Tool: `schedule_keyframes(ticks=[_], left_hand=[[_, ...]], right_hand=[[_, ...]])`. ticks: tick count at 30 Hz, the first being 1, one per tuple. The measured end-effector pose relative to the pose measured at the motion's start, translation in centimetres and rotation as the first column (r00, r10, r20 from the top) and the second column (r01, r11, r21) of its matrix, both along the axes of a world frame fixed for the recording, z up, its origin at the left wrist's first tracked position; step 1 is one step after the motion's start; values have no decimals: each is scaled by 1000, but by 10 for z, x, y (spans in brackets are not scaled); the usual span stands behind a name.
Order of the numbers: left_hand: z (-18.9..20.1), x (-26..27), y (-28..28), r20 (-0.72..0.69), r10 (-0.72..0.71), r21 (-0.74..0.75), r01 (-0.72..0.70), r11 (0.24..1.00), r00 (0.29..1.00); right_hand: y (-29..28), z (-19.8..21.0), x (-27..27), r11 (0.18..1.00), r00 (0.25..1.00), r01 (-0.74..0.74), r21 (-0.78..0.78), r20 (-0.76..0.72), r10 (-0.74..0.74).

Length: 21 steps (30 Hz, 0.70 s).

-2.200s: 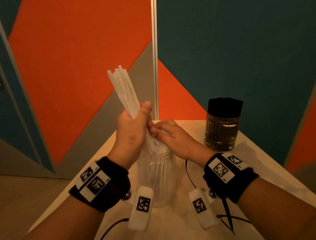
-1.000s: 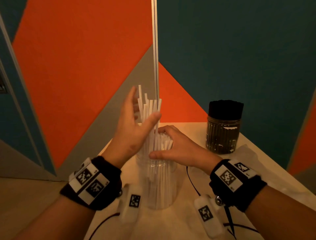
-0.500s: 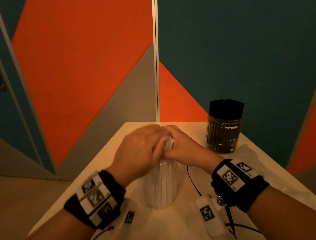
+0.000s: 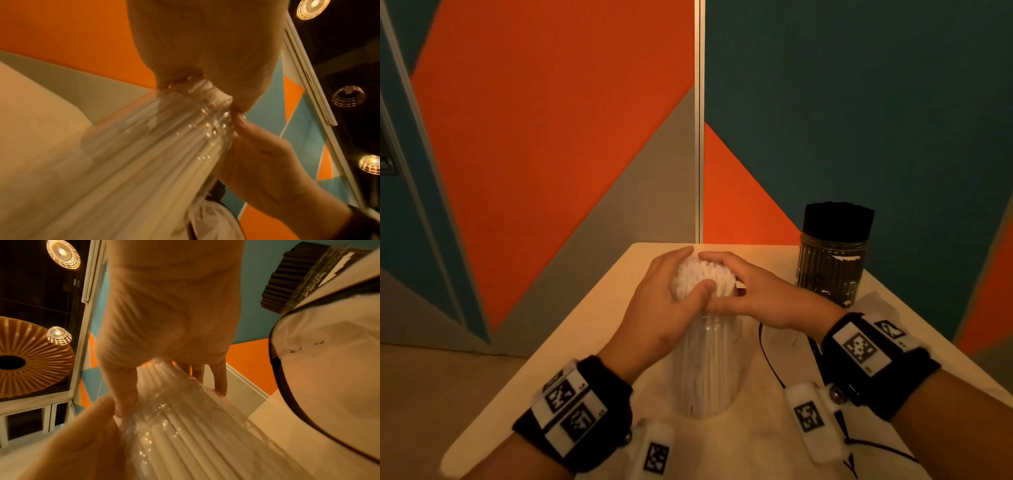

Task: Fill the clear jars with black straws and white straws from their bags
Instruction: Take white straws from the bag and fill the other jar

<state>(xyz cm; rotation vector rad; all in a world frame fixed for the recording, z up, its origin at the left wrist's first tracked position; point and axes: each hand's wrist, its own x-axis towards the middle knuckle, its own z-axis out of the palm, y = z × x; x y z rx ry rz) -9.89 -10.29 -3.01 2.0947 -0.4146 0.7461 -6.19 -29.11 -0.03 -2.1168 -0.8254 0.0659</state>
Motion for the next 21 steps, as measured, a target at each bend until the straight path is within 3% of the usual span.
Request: schedule_keyframes(ticks=[2, 6, 11, 14, 17, 19, 21], left_hand=[[2, 4, 8, -10, -44, 39, 45, 998, 999], [-1, 9, 22, 23, -124, 127, 120, 985, 992], [-11, 6, 26, 50, -128, 62, 125, 990, 991], [-13, -8, 18, 183, -14, 79, 0, 997, 983], [-4, -27, 4, 372, 86, 59, -116, 992, 924], [5, -43, -11, 461, 88, 42, -121, 992, 883], [13, -57, -30, 450, 34, 55, -66, 996, 893]], right_hand=[[0, 2, -2, 999, 999, 13, 31, -33, -12], [4, -5, -2, 994, 989, 102, 47, 98, -106], [-1, -11, -6, 991, 987, 127, 45, 94, -130], [-13, -4, -14, 990, 984, 134, -35, 120, -129], [-40, 5, -27, 968, 964, 210, -139, 194, -182], [-61, 6, -37, 940, 945, 292, -178, 205, -254], [-83, -1, -50, 907, 933, 357, -223, 138, -333]])
